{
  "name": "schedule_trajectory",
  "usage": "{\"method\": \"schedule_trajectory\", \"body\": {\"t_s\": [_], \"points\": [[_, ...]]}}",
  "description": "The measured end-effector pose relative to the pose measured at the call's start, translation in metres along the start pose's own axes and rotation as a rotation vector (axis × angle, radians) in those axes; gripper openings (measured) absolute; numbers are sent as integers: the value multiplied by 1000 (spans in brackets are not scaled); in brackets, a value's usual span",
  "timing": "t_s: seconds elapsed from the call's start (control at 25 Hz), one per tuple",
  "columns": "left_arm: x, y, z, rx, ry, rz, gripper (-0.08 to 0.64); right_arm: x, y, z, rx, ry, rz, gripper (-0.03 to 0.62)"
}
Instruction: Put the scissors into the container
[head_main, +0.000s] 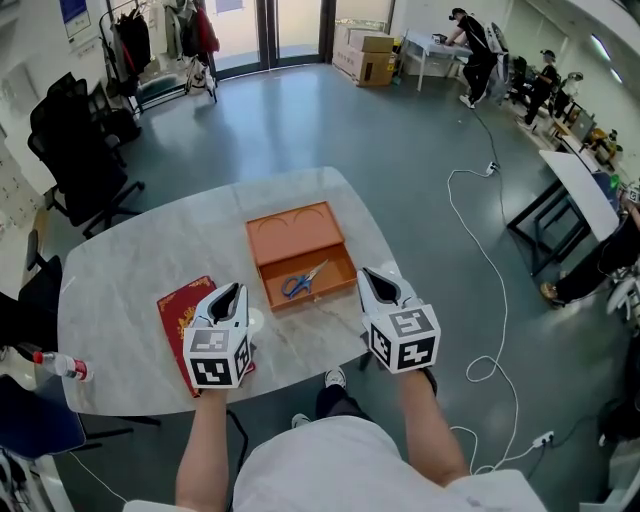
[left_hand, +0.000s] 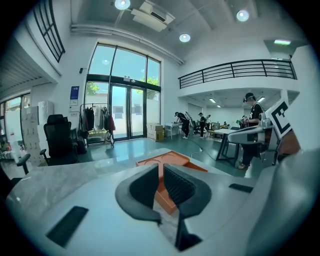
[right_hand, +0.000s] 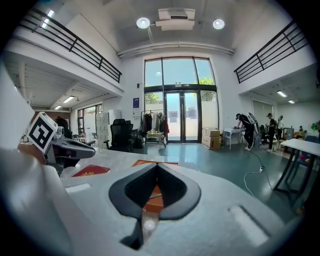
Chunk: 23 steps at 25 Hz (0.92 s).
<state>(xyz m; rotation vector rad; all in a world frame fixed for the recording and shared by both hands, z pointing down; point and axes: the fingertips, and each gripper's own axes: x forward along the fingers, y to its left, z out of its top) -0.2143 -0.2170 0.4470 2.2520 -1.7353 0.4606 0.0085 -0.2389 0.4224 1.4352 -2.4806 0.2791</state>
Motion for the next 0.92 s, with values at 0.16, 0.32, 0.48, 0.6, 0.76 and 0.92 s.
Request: {"method": "schedule_trajectory", "body": {"t_s": [0.16,0.32,0.48,0.6,0.76,0.92], "points": [[-11,0,-2,-2,-10,0,32,-9,5,-2,7,-5,-14,5],[-18,0,-7,-4,-17,3,32,-15,7,-7,17,-7,-22,6],[-21,3,-10,-3,-13,0,32,-17,12,-8,18,-10,-25,6],[-23,3,-10,-4,-11,-3,32,-18,15,-7,17,-8,-26,6],[-23,-1,-11,-6,-10,-4,32,-21,13,-8,14,-8,-24,6],[-20,-2,-13,-5,-3,-4,32,-19,12,-9,15,-7,-24,6]]}}
